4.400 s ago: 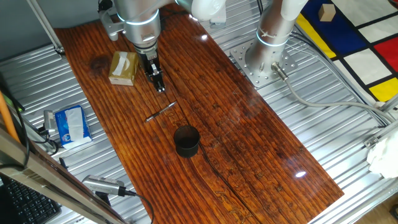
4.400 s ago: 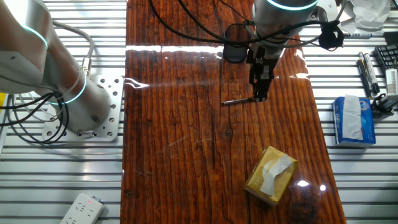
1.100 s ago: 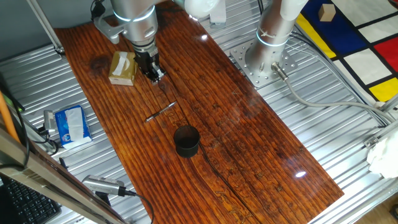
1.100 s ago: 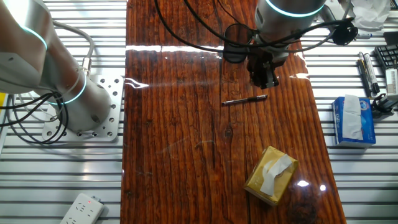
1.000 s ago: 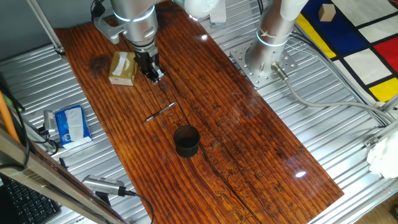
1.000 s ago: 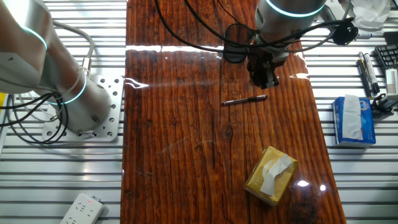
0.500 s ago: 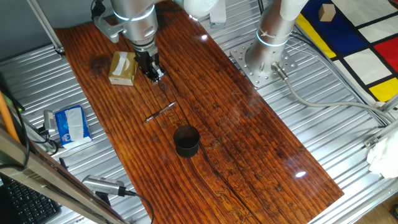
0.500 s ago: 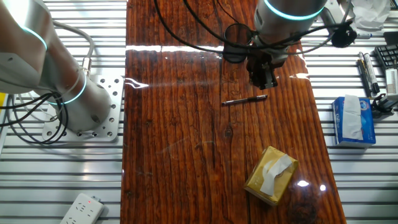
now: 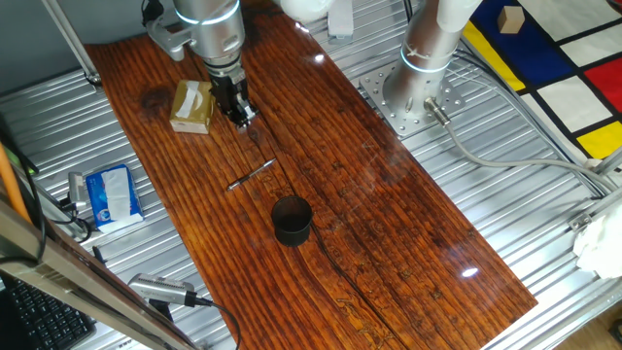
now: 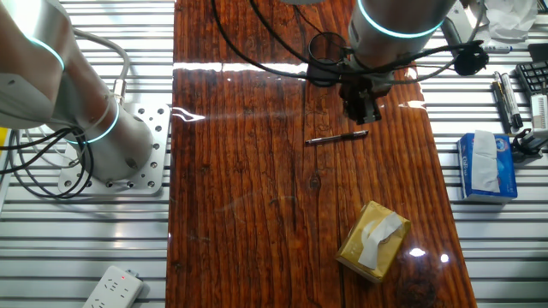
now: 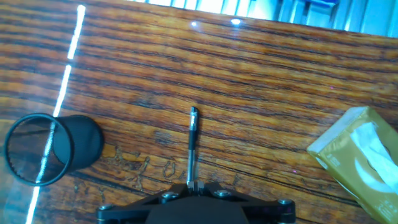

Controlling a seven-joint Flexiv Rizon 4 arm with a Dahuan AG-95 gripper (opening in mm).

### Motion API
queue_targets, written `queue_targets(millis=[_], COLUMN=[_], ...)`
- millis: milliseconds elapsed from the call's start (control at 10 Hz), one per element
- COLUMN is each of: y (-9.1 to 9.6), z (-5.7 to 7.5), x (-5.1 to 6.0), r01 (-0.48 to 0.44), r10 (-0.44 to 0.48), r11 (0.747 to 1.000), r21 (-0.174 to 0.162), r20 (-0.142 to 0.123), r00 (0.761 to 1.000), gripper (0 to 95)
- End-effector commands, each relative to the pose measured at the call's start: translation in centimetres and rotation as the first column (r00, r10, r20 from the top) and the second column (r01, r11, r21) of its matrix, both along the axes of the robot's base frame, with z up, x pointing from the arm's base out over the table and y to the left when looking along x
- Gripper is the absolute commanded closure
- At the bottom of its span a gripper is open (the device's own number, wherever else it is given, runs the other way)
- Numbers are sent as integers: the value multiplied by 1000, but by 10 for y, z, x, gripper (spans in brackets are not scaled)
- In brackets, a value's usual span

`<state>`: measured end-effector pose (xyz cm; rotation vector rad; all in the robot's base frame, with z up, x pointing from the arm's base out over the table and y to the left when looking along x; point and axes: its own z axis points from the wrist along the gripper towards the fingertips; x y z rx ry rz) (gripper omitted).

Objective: Put the pen into the pen holder

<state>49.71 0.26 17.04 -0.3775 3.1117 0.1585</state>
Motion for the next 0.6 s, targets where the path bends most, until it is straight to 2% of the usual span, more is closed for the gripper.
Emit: queue_targets(millis=[100, 300, 500, 600], y=[8, 12, 13, 13], z=[-12, -28, -51, -59], x=[6, 8, 7, 7], r01=[-6, 10, 13, 18], r10=[6, -9, -13, -18], r11=[998, 998, 998, 999], r21=[58, 61, 60, 44], r20=[-13, -11, -7, 4], r00=[1000, 1000, 1000, 1000], gripper=[380, 380, 380, 380])
